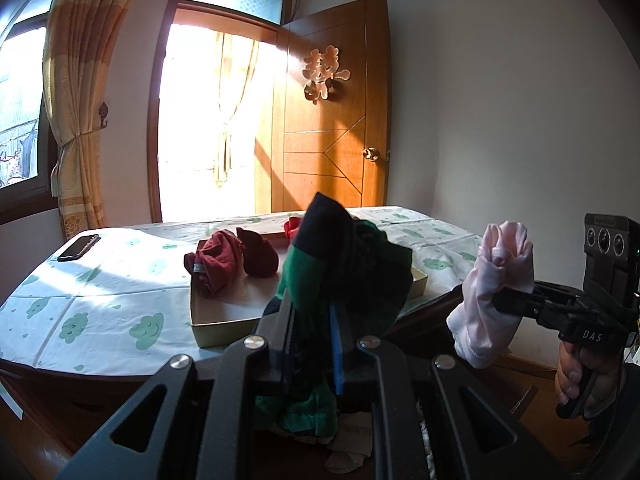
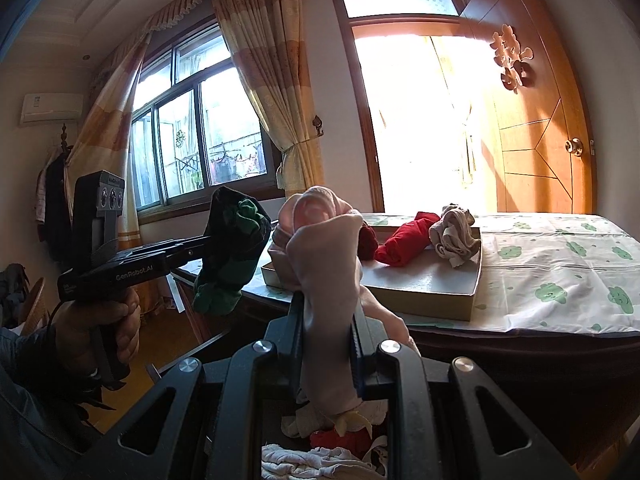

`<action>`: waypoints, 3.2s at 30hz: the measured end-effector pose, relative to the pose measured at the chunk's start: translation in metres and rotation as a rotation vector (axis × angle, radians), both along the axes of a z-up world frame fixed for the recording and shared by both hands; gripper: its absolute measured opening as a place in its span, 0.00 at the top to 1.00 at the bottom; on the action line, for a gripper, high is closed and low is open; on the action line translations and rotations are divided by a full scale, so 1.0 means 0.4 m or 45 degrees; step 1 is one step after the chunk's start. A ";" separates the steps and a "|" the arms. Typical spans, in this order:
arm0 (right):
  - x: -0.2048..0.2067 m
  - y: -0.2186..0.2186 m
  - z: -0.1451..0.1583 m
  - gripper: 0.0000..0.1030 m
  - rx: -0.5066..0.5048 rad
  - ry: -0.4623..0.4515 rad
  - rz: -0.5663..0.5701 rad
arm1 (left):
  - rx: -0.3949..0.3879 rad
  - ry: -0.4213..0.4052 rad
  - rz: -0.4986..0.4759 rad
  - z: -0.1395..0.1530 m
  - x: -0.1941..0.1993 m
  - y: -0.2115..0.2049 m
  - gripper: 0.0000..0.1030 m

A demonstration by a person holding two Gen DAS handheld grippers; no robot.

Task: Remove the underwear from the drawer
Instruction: 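Carry both held garments over the beige tray on the table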

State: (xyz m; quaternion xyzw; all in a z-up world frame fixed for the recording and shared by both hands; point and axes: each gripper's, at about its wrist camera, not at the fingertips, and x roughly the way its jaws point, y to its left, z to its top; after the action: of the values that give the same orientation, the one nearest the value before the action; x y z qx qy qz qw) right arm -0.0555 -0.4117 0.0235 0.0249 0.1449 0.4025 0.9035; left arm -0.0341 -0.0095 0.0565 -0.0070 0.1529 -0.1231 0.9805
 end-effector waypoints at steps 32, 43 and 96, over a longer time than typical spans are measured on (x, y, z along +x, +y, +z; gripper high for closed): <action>0.152 0.024 0.124 0.80 -0.017 0.014 -0.029 | 0.074 0.059 -0.009 0.080 0.193 -0.001 0.88; 0.212 0.048 0.161 0.80 -0.074 -0.001 -0.064 | 0.111 0.110 0.040 0.080 0.277 0.027 0.88; 0.375 0.259 0.031 0.79 -0.727 0.040 -0.061 | 0.363 0.373 -0.016 -0.074 0.404 -0.006 0.88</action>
State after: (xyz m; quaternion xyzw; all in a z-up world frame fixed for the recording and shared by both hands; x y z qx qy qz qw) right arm 0.0945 -0.3080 0.0360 -0.2208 0.2657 0.3234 0.8809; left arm 0.1274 -0.0120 0.0270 0.1152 0.3096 -0.1039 0.9381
